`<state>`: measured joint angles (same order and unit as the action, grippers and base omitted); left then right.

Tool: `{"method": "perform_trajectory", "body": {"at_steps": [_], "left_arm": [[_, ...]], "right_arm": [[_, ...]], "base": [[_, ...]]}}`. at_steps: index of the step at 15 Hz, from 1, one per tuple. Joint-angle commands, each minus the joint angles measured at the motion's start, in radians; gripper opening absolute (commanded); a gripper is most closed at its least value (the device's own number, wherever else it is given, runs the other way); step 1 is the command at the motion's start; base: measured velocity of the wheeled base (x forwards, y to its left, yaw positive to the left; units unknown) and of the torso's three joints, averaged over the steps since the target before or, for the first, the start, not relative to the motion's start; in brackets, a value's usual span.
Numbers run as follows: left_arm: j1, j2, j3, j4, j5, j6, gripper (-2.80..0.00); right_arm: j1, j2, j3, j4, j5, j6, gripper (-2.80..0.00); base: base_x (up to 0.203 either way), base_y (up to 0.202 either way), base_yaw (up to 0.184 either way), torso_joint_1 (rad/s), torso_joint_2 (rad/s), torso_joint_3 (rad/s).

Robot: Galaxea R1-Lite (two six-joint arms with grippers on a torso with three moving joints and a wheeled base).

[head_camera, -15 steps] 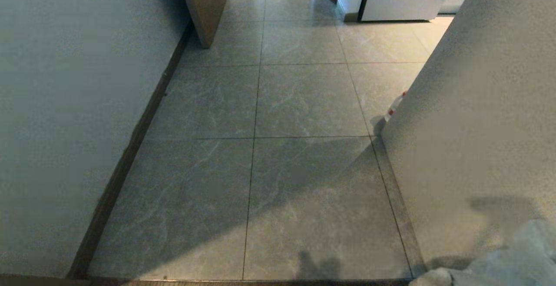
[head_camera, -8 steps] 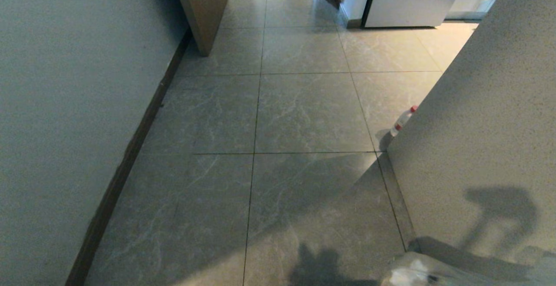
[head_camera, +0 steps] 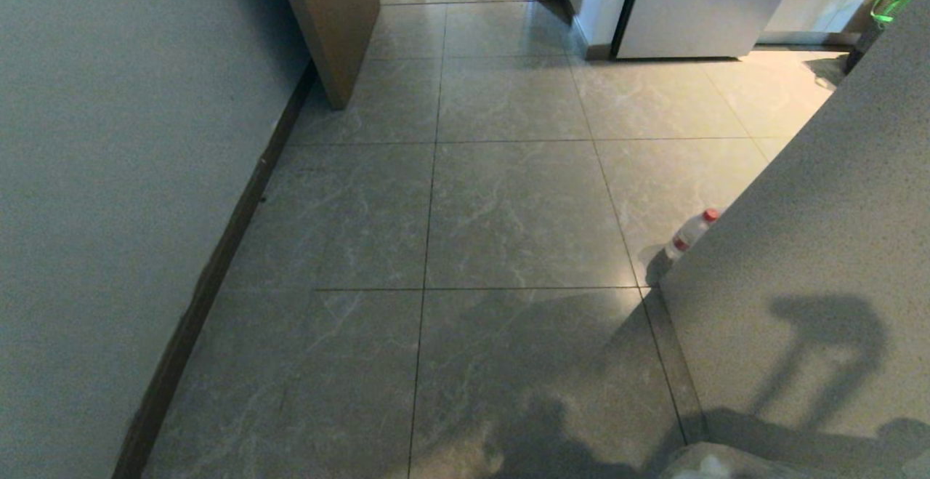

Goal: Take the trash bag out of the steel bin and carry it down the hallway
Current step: Put the trash bag at the door

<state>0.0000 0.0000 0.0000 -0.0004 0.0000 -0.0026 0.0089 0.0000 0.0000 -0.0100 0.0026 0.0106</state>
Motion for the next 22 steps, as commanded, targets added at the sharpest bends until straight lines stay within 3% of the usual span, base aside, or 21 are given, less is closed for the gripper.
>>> {"method": "perform_trajectory", "body": {"at_steps": [1,22], "left_arm": [[0.000,0.000,0.000,-0.001,0.000,0.000,-2.80],[0.000,0.000,0.000,-0.001,0.000,0.000,-2.80]], "right_arm": [[0.000,0.002,0.002,-0.001,0.000,0.000,-2.80],[0.000,0.002,0.002,-0.001,0.000,0.000,-2.80]], "base": [[0.190,0.000,0.002,0.002,0.01,-0.002],[0.191,0.000,0.000,0.002,0.00,0.002]]}}
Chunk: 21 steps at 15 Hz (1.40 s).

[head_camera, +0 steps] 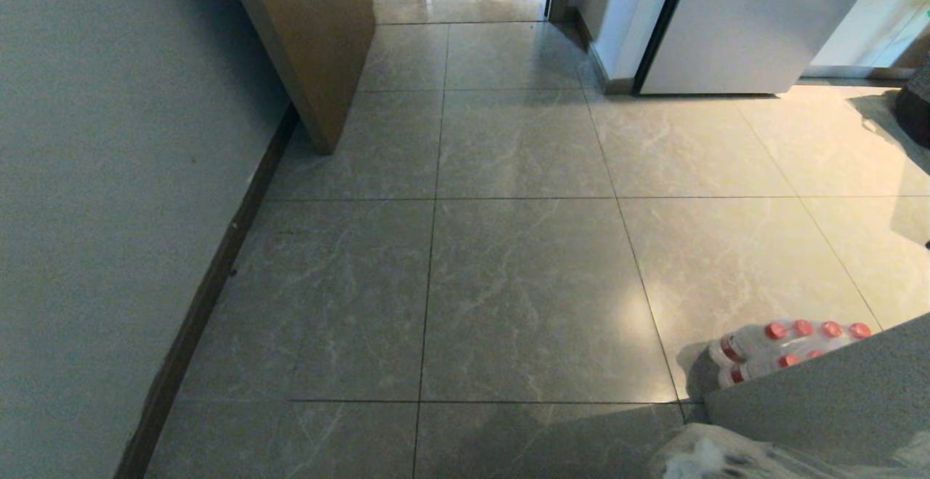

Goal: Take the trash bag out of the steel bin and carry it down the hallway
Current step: Put the trash bag at the door

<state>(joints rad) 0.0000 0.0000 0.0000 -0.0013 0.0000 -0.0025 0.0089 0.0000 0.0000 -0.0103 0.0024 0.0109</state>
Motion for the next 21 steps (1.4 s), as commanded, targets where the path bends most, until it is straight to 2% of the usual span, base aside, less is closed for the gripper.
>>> {"method": "perform_trajectory", "body": {"at_steps": [1,21], "left_arm": [[0.000,0.000,0.000,0.000,0.000,-0.001,-2.80],[0.000,0.000,0.000,0.000,0.000,0.001,-2.80]], "right_arm": [[0.000,0.002,0.002,0.000,0.001,0.000,-2.80],[0.000,0.000,0.002,0.000,0.001,0.000,-2.80]], "base": [[0.188,0.000,0.001,0.002,0.00,0.002],[0.191,0.000,0.000,0.002,0.00,0.003]]}}
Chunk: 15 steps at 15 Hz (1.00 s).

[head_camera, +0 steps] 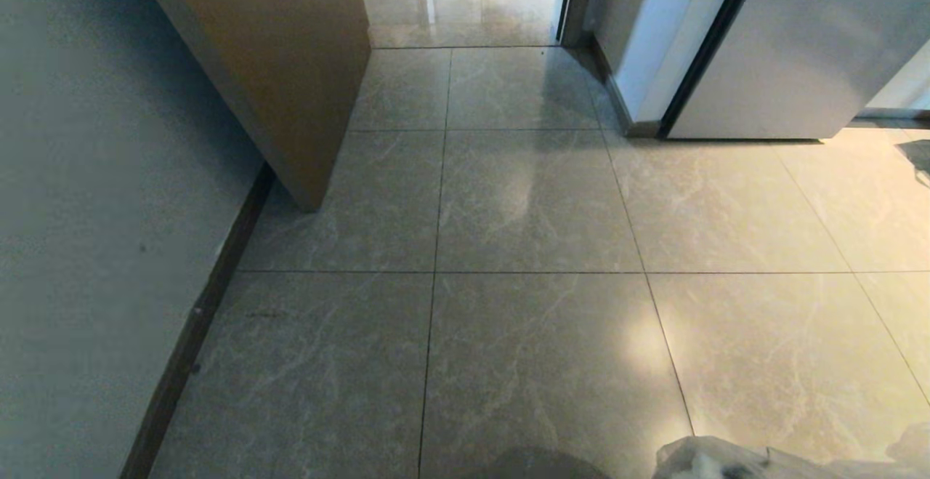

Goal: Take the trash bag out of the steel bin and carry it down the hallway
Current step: Put the trash bag at the door

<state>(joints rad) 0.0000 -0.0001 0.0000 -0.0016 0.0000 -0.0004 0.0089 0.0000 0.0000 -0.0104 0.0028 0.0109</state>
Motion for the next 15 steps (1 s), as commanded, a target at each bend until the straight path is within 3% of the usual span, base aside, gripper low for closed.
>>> {"method": "perform_trajectory", "body": {"at_steps": [1,15], "left_arm": [[0.000,0.000,0.000,0.000,0.000,-0.001,-2.80],[0.000,-0.001,0.000,0.000,0.000,-0.001,-2.80]], "right_arm": [[0.000,0.002,0.002,0.000,0.000,0.000,-2.80],[0.000,0.002,0.002,0.000,0.000,0.000,-2.80]], "base": [[0.200,0.000,-0.002,0.007,0.00,0.005],[0.192,0.000,0.000,0.003,0.00,0.002]]}}
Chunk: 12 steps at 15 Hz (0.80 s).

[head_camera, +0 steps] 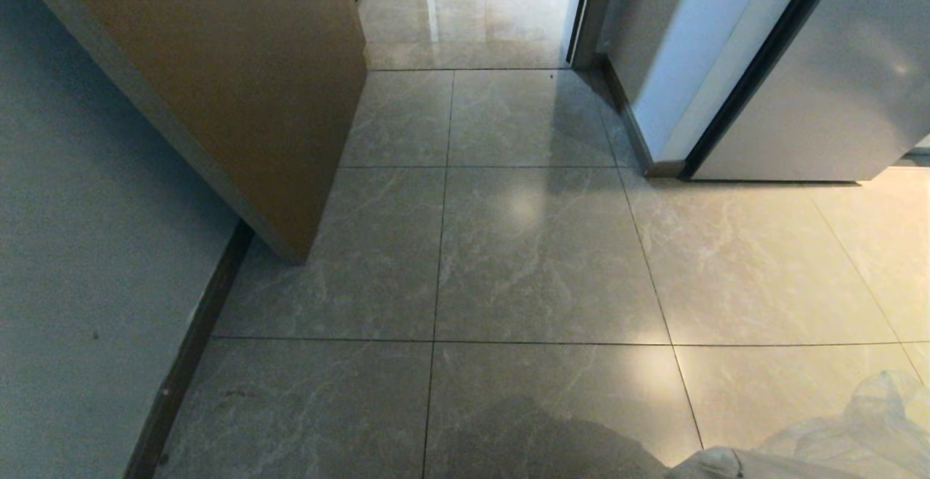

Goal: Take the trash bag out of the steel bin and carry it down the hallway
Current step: Put the trash bag at the door

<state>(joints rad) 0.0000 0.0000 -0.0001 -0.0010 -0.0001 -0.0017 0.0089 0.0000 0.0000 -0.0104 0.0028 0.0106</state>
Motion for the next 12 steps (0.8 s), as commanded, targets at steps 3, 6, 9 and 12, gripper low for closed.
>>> {"method": "perform_trajectory", "body": {"at_steps": [3,6,9,12], "left_arm": [[0.000,0.000,0.000,-0.001,0.000,0.001,-2.80],[0.000,0.000,0.000,-0.001,0.000,0.000,-2.80],[0.000,0.000,0.000,-0.001,0.000,0.000,-2.80],[0.000,-0.001,0.000,-0.001,0.000,0.000,-2.80]], "right_arm": [[0.000,0.002,0.002,0.000,0.000,0.000,-2.80],[0.000,0.002,0.002,0.000,0.000,0.000,-2.80],[0.000,0.002,0.002,0.000,0.000,0.000,-2.80],[0.000,0.002,0.002,0.000,0.000,0.000,-2.80]], "base": [[0.185,0.004,0.000,0.001,0.01,0.004],[0.066,0.026,0.002,0.003,0.00,0.002],[0.143,0.003,0.003,0.005,0.00,0.006],[0.195,0.000,0.003,0.003,0.00,0.003]]}}
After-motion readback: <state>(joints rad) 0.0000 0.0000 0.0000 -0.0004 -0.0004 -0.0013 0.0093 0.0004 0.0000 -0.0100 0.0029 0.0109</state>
